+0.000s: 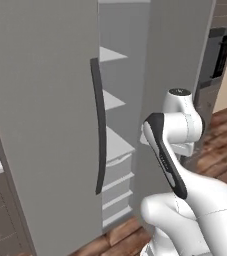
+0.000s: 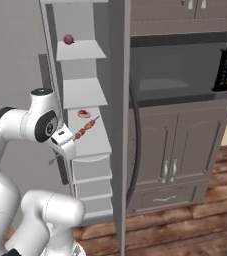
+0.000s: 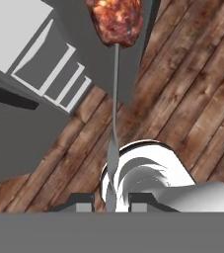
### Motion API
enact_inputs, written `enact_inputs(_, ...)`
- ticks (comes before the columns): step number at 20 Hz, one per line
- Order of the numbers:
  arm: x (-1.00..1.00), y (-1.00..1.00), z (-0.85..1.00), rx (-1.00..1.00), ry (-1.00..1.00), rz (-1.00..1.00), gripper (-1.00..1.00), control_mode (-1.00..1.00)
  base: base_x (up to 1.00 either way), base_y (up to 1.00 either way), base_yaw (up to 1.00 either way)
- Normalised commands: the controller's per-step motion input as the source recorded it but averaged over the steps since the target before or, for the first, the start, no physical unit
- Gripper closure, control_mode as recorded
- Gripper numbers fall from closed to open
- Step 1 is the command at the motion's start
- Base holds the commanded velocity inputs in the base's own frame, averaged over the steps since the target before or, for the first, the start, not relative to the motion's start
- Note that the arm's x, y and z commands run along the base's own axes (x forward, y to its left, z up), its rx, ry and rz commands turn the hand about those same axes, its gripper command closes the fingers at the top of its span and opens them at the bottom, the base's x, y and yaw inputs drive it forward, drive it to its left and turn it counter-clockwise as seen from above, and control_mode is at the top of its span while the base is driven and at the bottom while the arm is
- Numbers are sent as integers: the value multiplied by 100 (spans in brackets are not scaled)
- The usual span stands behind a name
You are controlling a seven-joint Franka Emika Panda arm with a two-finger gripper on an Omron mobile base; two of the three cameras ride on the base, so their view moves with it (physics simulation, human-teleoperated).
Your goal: Store the kebab skewer in the freezer for long-term storage. Close the freezer door after placing the cooked food.
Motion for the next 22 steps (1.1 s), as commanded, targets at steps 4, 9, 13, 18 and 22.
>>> enact_inputs(4,0,0,0,0,0,0,100,100,29,-24,-12)
enact_inputs(9,0,0,0,0,0,0,100,100,34,-22,-12)
enact_inputs(13,0,0,0,0,0,0,100,100,28,-11,-3)
enact_inputs(18,0,0,0,0,0,0,100,100,33,-8,-2)
enact_inputs(22,0,0,0,0,0,0,100,100,42,-13,0)
